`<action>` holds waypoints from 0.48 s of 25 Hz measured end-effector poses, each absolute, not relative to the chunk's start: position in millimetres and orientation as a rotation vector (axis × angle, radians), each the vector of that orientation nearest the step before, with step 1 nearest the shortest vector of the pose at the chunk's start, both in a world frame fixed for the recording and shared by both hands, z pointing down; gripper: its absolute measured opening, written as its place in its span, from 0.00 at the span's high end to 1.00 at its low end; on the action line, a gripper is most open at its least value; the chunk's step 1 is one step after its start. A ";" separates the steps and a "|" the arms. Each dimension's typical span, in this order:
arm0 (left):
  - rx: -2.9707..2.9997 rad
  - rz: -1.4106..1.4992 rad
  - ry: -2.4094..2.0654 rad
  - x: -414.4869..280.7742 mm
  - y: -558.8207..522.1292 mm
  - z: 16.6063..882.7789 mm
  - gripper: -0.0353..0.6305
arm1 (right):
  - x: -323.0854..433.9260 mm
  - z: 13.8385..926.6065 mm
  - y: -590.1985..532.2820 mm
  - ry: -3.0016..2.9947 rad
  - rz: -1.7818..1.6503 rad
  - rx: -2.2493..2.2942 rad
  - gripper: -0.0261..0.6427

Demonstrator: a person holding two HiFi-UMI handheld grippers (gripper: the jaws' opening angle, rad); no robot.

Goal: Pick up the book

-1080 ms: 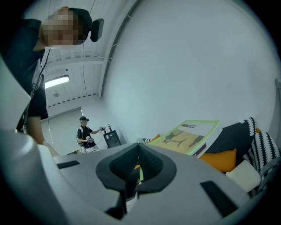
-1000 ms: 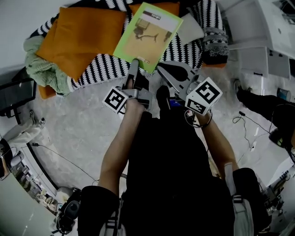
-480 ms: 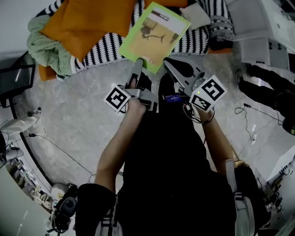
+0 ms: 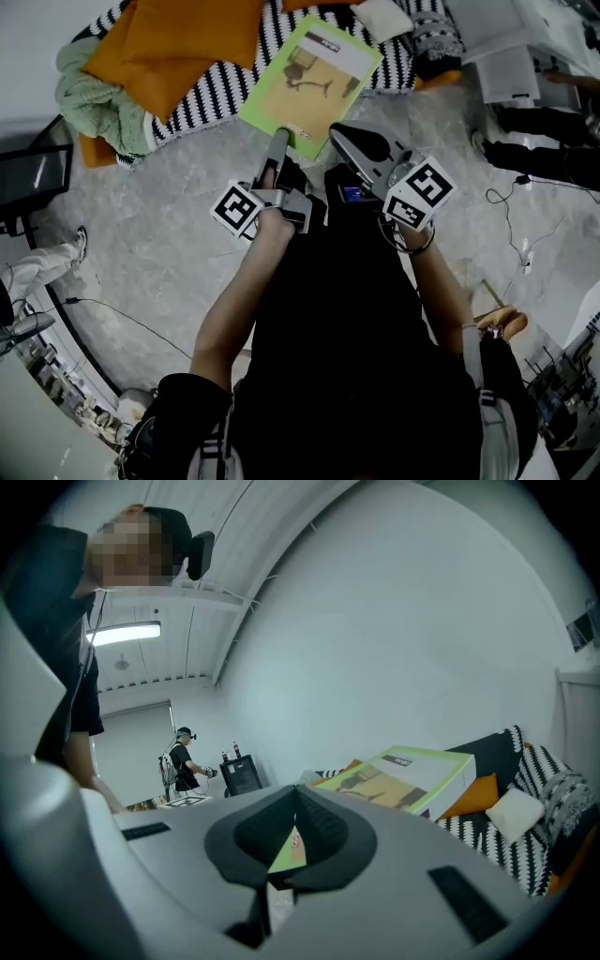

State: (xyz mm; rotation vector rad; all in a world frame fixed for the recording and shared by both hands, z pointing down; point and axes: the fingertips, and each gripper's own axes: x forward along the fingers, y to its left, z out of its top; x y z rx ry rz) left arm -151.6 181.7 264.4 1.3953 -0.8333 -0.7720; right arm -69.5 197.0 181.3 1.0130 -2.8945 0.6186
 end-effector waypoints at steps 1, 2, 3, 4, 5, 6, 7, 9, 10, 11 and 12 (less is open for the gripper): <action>1.398 -0.771 -0.828 -151.9 182.1 262.4 0.73 | -69.5 181.3 199.0 -2.891 0.617 1.010 0.94; 1.400 -0.771 -0.823 -152.4 182.9 260.3 0.73 | -69.2 181.5 201.5 -2.887 0.617 1.008 0.94; 1.401 -0.771 -0.819 -153.4 183.6 258.7 0.73 | -68.5 182.3 203.4 -2.882 0.618 1.009 0.94; 1.404 -0.771 -0.815 -154.8 183.5 258.0 0.73 | -67.6 184.1 204.0 -2.877 0.623 1.013 0.94; 1.408 -0.770 -0.813 -156.0 182.4 258.5 0.73 | -66.1 187.1 203.3 -2.872 0.630 1.020 0.94; 1.414 -0.768 -0.811 -156.2 181.4 259.7 0.73 | -63.8 190.9 202.7 -2.866 0.639 1.027 0.94; 1.419 -0.765 -0.809 -154.3 182.8 260.7 0.73 | -59.9 194.6 204.6 -2.861 0.650 1.034 0.94; 1.428 -0.760 -0.804 -140.8 199.6 259.6 0.73 | -43.0 197.7 222.7 -2.857 0.670 1.049 0.94; 1.432 -0.759 -0.802 -128.4 214.7 257.1 0.73 | -29.0 196.4 238.4 -2.858 0.677 1.056 0.94; 1.435 -0.760 -0.799 -113.5 231.3 253.9 0.73 | -12.8 194.1 255.2 -2.860 0.682 1.062 0.94; 1.438 -0.761 -0.798 -98.4 245.9 250.9 0.73 | 3.3 192.0 269.7 -2.862 0.684 1.064 0.94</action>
